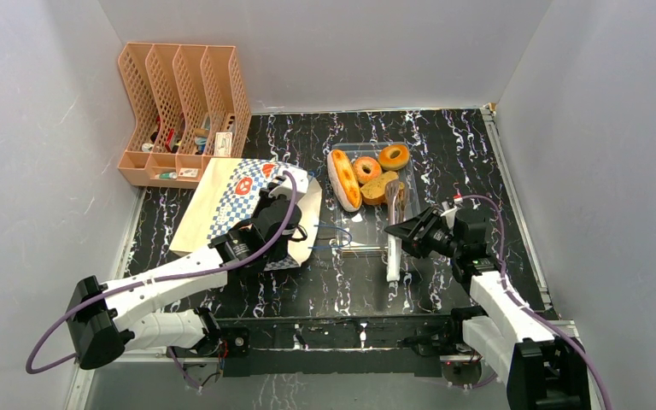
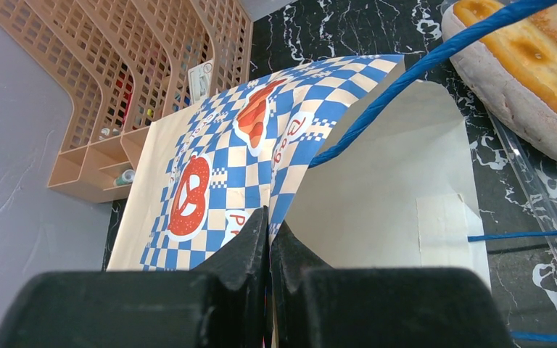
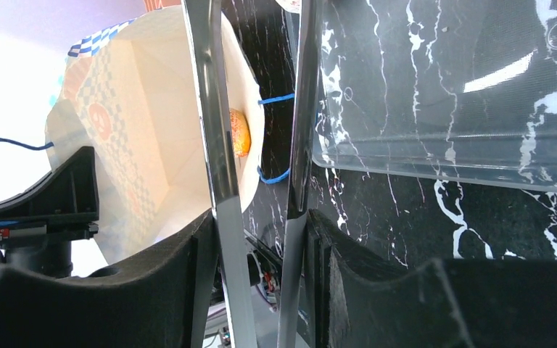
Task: Take the fake bread out of the paper bag
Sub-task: Place the fake bread in the container.
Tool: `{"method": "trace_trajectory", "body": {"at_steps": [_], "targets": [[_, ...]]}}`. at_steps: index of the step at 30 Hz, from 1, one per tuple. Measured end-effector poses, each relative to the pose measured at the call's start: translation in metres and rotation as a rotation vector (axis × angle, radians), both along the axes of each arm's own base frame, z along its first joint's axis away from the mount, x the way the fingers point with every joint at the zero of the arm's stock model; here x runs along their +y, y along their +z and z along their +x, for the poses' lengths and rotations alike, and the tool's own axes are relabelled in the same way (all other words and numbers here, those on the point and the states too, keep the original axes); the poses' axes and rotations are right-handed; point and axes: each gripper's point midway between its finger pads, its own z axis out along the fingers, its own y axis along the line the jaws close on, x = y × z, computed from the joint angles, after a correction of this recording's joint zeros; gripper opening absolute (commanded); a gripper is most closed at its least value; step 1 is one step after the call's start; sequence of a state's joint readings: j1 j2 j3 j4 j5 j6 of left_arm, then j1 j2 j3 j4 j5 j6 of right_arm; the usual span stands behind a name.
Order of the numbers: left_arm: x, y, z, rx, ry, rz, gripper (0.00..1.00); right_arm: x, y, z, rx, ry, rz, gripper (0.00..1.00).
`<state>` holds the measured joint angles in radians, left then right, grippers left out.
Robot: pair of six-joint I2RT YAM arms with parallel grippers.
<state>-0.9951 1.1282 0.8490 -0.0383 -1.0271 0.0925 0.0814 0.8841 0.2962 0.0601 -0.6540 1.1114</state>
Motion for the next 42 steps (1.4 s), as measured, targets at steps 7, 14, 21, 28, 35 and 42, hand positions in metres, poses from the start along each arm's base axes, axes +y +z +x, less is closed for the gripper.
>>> {"method": "trace_trajectory", "body": {"at_steps": [7,14,21,28,35,42], "targets": [[-0.002,-0.002,-0.005,0.011,-0.017,0.014,0.0,-0.006,-0.009,-0.01,0.022,-0.018,-0.022,0.41],[-0.006,-0.004,-0.011,0.028,-0.039,0.031,0.0,-0.025,-0.021,-0.009,0.07,-0.114,-0.073,0.41],[-0.011,-0.004,-0.014,0.029,-0.056,0.034,0.0,-0.041,-0.023,-0.006,0.074,-0.185,-0.092,0.4],[-0.013,-0.004,-0.016,0.027,-0.066,0.035,0.0,-0.042,-0.023,-0.012,0.073,-0.182,-0.111,0.4],[-0.018,-0.001,-0.02,0.025,-0.082,0.035,0.0,-0.044,-0.023,-0.018,0.064,-0.185,-0.135,0.4],[-0.023,0.001,-0.023,0.024,-0.098,0.037,0.0,-0.046,-0.005,-0.016,0.026,-0.182,-0.151,0.39]]}}
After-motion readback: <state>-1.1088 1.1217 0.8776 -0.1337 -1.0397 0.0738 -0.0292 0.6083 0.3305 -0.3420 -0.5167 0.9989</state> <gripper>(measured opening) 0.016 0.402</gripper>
